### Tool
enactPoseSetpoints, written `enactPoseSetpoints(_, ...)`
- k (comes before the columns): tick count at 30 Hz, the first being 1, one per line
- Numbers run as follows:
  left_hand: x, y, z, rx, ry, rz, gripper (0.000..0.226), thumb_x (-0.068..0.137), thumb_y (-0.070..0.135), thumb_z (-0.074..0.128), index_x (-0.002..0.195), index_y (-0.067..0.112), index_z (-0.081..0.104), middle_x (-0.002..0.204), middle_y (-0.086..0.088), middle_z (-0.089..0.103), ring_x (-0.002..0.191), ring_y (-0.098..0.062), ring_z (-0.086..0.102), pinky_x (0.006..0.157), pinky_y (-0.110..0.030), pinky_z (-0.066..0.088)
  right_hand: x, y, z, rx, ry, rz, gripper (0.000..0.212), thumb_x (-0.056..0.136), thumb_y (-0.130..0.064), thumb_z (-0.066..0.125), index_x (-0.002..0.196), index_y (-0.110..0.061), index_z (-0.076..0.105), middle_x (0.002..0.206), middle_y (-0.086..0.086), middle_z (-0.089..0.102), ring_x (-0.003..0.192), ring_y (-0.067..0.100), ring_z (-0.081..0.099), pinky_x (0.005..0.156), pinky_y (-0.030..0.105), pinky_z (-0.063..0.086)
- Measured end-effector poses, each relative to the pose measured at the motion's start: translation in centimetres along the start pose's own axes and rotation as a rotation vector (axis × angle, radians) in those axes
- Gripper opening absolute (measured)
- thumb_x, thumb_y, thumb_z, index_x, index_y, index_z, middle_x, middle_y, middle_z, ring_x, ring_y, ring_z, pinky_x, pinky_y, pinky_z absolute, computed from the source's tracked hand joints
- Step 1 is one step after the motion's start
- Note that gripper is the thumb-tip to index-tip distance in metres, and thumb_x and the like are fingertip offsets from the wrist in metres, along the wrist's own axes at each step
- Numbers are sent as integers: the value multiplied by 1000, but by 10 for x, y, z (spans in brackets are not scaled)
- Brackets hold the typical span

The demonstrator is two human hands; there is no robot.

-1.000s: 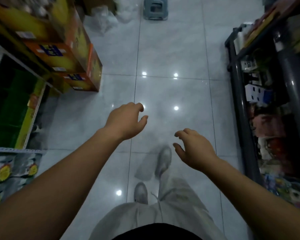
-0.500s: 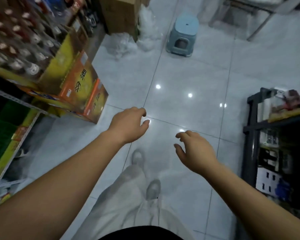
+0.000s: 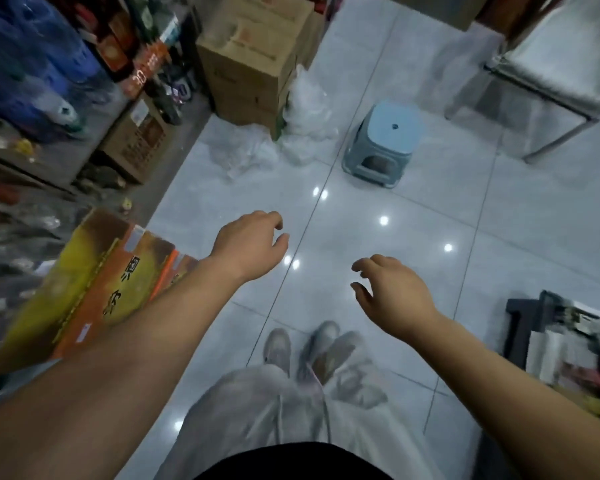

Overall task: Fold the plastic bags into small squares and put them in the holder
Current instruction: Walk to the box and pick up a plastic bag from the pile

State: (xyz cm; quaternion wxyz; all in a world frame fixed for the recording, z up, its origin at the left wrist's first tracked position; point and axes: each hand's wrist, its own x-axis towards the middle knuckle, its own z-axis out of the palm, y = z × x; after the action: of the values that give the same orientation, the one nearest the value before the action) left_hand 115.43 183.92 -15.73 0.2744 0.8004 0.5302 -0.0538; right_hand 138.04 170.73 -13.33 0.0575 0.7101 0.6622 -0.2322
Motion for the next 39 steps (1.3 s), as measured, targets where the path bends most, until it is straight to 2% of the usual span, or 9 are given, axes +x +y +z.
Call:
enactPoseSetpoints(5,127,16,-40,-42,53,-91,35,102,43,47,126,21,59,119,2,63,99,-20,61,75,-31,42,131,53,-70,-17,-17,-91,35,100,-35,54,132,-20,60,121,-1,64,111,23,59,82,33,49)
enactPoseSetpoints(11,266,30,-76,-149,126,-297,27,101,41,52,117,21,62,111,1,65,87,-17,54,73,-28,40,295,117,-148,-27,-76,-225,34,100,-34,54,131,-20,60,121,0,64,111,23,60,84,35,52)
enactPoseSetpoints(19,410,16,-106,-318,172,-457,25,102,41,50,116,22,60,116,1,66,99,-21,61,75,-29,40,498,146,-219,-132,-162,-361,26,95,-25,61,118,-14,67,105,5,68,98,28,64,74,34,50)
enactPoseSetpoints(23,485,4,-108,-406,217,-520,23,102,36,51,116,21,60,115,0,66,99,-20,60,74,-29,41,596,154,-231,-202,-198,-412,29,95,-24,58,120,-15,67,112,5,69,100,28,64,74,28,45)
enactPoseSetpoints(26,529,-3,-101,-476,222,-580,23,101,33,52,117,19,61,116,-2,67,103,-21,62,77,-29,43,654,157,-232,-228,-259,-439,30,96,-26,54,123,-19,65,113,3,67,103,26,63,79,30,50)
enactPoseSetpoints(29,559,-10,-90,-543,209,-652,22,101,32,53,116,19,61,115,-1,67,103,-20,63,77,-28,43,701,159,-231,-278,-321,-486,25,97,-28,54,119,-21,63,110,1,66,101,26,61,76,31,51)
enactPoseSetpoints(32,581,-12,-77,-607,198,-708,21,101,32,53,115,19,61,113,-1,67,100,-19,63,77,-29,46,742,161,-229,-325,-378,-529,21,97,-24,56,114,-17,65,107,4,67,97,25,61,71,27,45)
enactPoseSetpoints(36,618,-21,-52,-666,170,-790,24,102,36,51,118,21,59,116,2,67,103,-16,63,82,-29,50,801,166,-214,-352,-455,-551,22,97,-26,56,117,-21,64,110,0,66,99,21,61,76,27,47)
enactPoseSetpoints(39,653,-24,-21,-725,193,-896,22,102,37,51,116,22,60,111,2,65,101,-18,61,82,-30,48,852,177,-192,-377,-520,-595,24,97,-28,55,120,-24,62,114,-4,65,104,19,62,80,29,47)
